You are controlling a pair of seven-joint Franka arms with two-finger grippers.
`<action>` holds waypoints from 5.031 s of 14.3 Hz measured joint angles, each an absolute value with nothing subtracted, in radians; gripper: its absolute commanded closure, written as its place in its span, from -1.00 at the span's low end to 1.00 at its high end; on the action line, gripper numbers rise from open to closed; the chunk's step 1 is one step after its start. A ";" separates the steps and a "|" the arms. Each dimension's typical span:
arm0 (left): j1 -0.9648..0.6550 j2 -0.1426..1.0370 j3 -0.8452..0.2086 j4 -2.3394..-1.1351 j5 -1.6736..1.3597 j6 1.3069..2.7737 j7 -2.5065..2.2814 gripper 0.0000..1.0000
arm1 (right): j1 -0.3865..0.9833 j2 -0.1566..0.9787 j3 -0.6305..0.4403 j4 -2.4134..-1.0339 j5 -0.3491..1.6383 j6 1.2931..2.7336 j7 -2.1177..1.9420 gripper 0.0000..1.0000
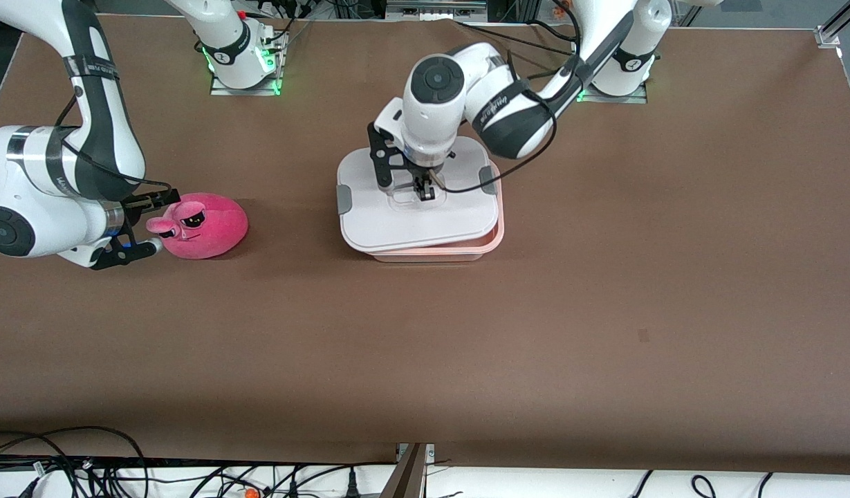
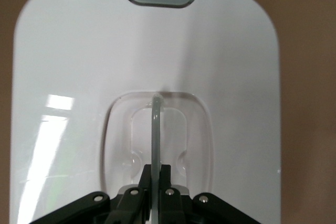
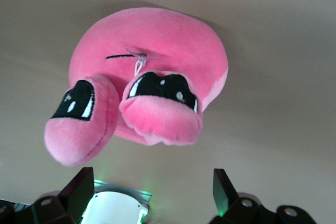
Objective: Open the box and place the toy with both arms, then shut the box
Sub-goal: 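Lift the lid off with the left gripper while the right gripper grasps the toy, then lift the pink toy with the right gripper and carry it over the box, then lower the toy into the box and open the right gripper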
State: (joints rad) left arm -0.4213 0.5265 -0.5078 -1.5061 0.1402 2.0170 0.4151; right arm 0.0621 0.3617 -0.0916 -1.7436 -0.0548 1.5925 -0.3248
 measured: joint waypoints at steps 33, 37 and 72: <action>0.318 0.392 -0.497 -1.226 0.239 1.234 1.331 1.00 | 0.138 0.390 0.131 -1.432 0.067 1.451 -0.500 1.00; 0.312 0.392 -0.500 -1.226 0.238 1.234 1.330 1.00 | 0.208 0.375 0.258 -1.408 0.026 1.429 -0.500 1.00; 0.295 0.402 -0.509 -1.226 0.238 1.230 1.331 1.00 | 0.616 0.497 0.213 -1.172 -0.151 1.473 0.161 -1.00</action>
State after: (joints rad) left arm 0.2951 0.4021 -0.5089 -1.2261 0.2381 1.2300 1.3305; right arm 0.6159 0.4973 0.2126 -1.1718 -0.1506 1.4729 0.1611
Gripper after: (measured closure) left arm 0.921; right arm 0.000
